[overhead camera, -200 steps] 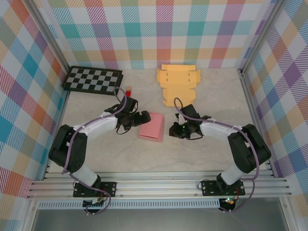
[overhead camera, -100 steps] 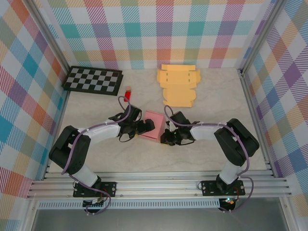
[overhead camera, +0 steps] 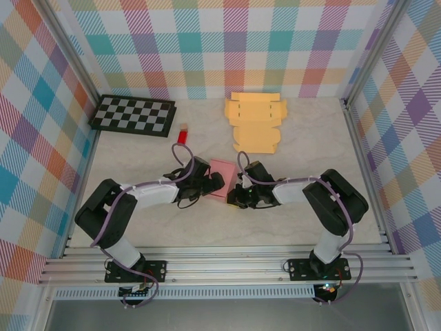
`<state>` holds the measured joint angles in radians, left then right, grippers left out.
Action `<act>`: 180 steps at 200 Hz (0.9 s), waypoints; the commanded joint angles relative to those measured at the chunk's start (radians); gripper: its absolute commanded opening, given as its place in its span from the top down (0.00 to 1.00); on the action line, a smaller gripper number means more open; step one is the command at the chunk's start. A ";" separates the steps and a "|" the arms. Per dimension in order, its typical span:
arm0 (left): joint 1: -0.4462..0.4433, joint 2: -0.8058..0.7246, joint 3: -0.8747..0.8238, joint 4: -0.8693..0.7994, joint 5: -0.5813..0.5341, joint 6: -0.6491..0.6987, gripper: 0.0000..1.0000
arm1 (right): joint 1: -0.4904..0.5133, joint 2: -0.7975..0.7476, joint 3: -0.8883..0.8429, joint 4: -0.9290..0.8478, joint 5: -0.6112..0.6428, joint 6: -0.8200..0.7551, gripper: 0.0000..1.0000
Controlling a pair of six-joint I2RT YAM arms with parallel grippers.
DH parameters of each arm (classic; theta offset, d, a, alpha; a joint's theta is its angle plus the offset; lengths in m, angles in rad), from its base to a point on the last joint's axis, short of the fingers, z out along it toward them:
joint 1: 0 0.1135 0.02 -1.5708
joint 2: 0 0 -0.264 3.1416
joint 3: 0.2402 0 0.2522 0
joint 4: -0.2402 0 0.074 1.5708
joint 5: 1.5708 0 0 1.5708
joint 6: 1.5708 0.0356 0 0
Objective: Fold the paper box
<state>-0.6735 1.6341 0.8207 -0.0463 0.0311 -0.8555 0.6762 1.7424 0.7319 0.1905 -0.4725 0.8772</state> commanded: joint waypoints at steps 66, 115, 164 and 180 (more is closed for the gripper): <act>-0.187 0.140 0.045 0.308 0.319 -0.268 0.10 | 0.093 0.014 0.059 0.521 -0.054 0.068 0.86; -0.117 0.087 0.119 -0.003 0.224 -0.100 0.10 | 0.091 -0.057 0.023 0.266 0.038 0.006 0.87; 0.000 0.086 0.233 -0.298 0.118 0.120 0.09 | 0.056 -0.165 -0.068 0.047 0.096 -0.056 0.86; 0.029 0.095 0.246 -0.312 0.117 0.143 0.09 | 0.039 -0.207 -0.086 -0.021 0.113 -0.078 0.82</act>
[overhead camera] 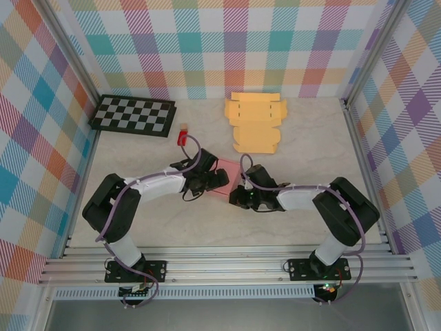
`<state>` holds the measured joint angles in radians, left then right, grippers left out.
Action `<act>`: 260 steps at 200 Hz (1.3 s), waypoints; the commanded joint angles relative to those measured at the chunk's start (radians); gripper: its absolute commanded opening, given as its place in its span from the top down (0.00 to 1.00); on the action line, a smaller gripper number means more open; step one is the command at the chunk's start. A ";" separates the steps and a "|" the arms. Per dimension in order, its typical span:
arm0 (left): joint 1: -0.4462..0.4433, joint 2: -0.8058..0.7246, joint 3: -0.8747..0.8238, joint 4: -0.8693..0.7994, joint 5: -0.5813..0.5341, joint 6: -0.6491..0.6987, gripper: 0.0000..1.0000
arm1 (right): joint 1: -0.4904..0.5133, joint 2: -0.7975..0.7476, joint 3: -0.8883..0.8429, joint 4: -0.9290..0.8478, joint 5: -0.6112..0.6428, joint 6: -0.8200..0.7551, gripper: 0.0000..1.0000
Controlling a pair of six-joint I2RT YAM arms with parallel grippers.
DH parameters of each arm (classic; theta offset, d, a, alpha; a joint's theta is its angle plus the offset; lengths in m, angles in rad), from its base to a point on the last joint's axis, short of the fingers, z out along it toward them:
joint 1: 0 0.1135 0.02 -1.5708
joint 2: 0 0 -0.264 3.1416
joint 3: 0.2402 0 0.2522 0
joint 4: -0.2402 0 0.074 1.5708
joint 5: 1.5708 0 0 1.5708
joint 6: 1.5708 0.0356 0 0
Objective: Fold the paper box
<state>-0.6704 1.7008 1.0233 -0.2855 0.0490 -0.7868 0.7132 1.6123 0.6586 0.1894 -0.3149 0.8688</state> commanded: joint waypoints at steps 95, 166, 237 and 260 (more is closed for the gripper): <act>0.113 0.027 0.136 -0.074 0.113 0.233 0.08 | -0.253 -0.284 0.010 -0.361 -0.024 -0.230 0.76; 0.135 0.262 0.383 -0.081 0.162 0.372 0.09 | -0.356 0.061 0.199 -0.182 -0.156 -0.249 0.86; 0.135 0.377 0.460 -0.051 0.254 0.355 0.11 | -0.398 0.245 0.255 -0.053 -0.224 -0.234 0.90; 0.134 0.388 0.458 -0.032 0.286 0.343 0.12 | -0.403 0.290 0.285 -0.041 -0.263 -0.238 0.92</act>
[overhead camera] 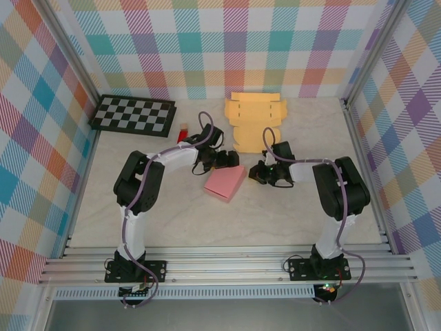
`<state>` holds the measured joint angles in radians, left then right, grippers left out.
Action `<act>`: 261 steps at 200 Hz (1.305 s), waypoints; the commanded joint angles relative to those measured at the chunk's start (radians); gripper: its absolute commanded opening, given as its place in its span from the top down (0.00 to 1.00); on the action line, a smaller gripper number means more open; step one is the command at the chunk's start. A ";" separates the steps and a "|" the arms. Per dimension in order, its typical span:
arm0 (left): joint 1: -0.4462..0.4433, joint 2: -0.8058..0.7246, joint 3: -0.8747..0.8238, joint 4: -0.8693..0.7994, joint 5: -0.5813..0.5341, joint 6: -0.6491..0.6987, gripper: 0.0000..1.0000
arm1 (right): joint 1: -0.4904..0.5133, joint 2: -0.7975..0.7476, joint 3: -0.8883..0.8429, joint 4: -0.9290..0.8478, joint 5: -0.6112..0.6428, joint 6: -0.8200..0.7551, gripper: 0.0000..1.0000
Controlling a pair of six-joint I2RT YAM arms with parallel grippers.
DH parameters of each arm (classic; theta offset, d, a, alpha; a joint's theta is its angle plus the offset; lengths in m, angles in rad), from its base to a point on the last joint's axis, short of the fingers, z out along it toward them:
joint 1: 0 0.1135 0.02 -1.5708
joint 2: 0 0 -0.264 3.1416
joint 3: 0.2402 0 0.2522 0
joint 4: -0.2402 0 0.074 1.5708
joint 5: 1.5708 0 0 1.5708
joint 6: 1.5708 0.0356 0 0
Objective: Fold the paper box
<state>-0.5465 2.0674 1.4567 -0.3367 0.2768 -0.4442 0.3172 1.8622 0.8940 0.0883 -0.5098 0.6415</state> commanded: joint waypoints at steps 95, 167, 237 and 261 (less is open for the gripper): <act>-0.140 0.089 0.028 0.278 0.231 -0.265 0.19 | 0.196 0.085 0.083 0.324 -0.125 0.191 0.93; -0.108 0.064 0.128 0.075 0.144 -0.131 0.18 | 0.210 -0.073 -0.017 0.289 0.033 0.245 0.91; 0.085 0.068 0.350 -0.227 -0.099 0.022 0.12 | 0.166 -0.322 -0.177 -0.093 0.187 0.095 0.72; 0.104 -0.059 0.311 -0.330 -0.245 -0.014 0.11 | 0.165 -0.382 -0.119 -0.267 0.236 -0.050 0.59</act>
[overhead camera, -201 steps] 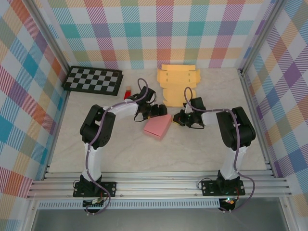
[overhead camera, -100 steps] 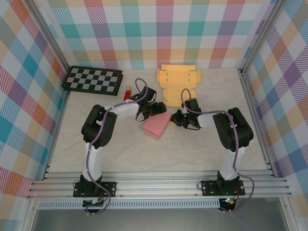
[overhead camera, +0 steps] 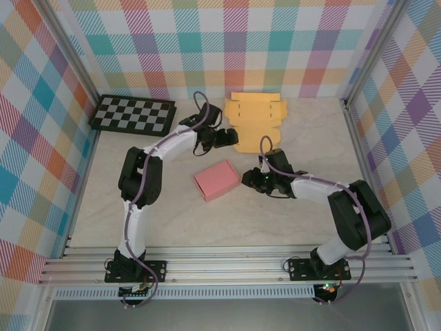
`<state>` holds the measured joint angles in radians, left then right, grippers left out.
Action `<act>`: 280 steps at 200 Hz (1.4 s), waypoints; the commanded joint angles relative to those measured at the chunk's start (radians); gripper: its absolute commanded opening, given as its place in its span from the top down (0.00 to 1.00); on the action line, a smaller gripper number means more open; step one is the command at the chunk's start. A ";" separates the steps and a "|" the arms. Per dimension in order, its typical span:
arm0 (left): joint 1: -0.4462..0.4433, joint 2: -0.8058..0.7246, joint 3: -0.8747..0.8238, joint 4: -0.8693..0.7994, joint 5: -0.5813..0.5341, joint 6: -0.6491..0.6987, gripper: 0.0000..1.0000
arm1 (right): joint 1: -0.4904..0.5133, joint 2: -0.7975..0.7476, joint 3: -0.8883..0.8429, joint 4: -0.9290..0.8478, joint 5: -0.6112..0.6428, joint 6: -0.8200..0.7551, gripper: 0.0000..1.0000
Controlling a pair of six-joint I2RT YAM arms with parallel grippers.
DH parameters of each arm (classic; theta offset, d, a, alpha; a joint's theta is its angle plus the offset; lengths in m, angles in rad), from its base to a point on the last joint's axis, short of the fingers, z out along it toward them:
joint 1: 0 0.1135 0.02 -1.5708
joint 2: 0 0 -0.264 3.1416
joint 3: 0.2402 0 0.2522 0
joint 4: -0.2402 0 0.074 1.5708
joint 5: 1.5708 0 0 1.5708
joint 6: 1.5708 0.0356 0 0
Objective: Fold the paper box
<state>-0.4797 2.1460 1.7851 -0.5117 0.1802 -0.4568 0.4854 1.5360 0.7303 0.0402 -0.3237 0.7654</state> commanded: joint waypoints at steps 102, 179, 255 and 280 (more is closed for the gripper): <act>-0.086 -0.690 -0.937 0.348 -0.061 -0.470 0.09 | -0.001 0.258 0.433 -0.357 0.021 -0.422 0.48; -0.090 -0.497 -0.885 0.483 -0.080 -0.481 0.30 | 0.099 0.350 0.465 -0.303 -0.007 -0.345 0.61; 0.183 -0.324 -0.614 0.308 -0.034 -0.220 0.40 | 0.160 0.533 0.691 -0.208 -0.026 -0.137 0.66; 0.253 -0.259 -0.532 0.193 -0.027 -0.162 0.40 | 0.185 0.633 0.826 -0.223 -0.031 -0.097 0.66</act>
<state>-0.2657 1.8416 1.1763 -0.2070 0.0940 -0.7193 0.6193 2.0872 1.4448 -0.2054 -0.2729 0.6033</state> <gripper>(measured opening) 0.596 0.341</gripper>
